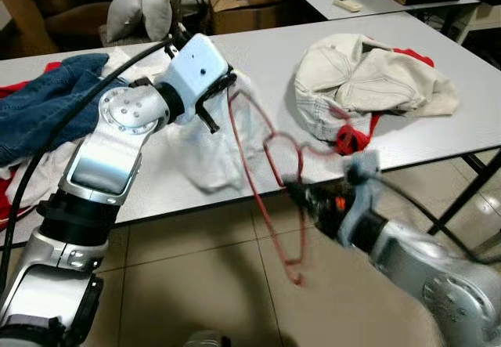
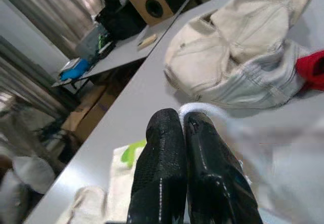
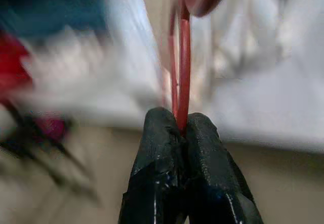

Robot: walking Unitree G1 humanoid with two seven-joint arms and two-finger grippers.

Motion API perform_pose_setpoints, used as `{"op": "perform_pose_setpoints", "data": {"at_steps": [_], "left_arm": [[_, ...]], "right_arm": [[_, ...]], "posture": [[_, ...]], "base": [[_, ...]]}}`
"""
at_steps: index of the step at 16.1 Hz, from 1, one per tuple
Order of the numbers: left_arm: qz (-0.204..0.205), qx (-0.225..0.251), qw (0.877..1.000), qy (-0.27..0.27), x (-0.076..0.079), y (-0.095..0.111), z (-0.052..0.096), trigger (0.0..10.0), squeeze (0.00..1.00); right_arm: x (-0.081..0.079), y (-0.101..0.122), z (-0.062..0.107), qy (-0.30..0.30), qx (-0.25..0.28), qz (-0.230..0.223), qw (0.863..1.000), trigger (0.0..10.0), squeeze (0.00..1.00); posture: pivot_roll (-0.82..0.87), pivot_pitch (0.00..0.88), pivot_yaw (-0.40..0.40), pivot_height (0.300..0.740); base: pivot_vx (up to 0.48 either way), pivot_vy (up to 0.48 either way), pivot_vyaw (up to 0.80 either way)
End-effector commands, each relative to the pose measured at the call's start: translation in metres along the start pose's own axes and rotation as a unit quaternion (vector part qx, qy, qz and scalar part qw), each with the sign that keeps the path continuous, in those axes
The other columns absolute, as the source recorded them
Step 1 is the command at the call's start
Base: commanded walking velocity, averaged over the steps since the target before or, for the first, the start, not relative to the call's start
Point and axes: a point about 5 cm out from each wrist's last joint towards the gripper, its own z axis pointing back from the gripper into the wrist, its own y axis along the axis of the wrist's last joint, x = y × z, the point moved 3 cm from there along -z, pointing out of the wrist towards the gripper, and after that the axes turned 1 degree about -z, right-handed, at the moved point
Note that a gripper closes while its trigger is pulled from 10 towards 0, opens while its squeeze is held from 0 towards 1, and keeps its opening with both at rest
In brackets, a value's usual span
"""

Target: Hang hanger

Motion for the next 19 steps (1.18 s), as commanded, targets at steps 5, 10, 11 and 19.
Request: {"op": "perform_pose_setpoints", "data": {"at_steps": [5,10,11,19], "left_arm": [[0.0,-0.029,0.999,-0.016,0.007,-0.016,0.0,0.0,0.0],[0.053,-0.06,0.995,-0.055,0.033,-0.033,0.004,10.0,1.0],[0.06,-0.072,0.993,-0.075,0.045,-0.038,0.009,10.0,1.0],[0.052,-0.142,0.988,0.031,0.061,-0.062,0.021,10.0,0.0]], "right_arm": [[-0.006,0.011,-0.002,0.022,0.047,-0.034,0.998,10.0,0.0],[-0.01,0.018,-0.002,0.039,0.078,-0.055,0.995,10.0,0.0],[-0.01,0.018,-0.001,0.04,0.079,-0.055,0.995,10.0,0.0],[-0.012,0.02,0.001,0.054,0.082,-0.053,0.994,10.0,0.0]], "posture": [[0.0,0.0,0.074,0.74],[0.0,0.0,0.072,0.74],[0.0,0.0,0.069,0.74],[0.01,0.0,0.06,0.74]], "base": [[0.0,0.0,0.0],[0.0,0.0,0.0],[0.0,0.0,0.0],[0.0,0.0,0.0]]}}
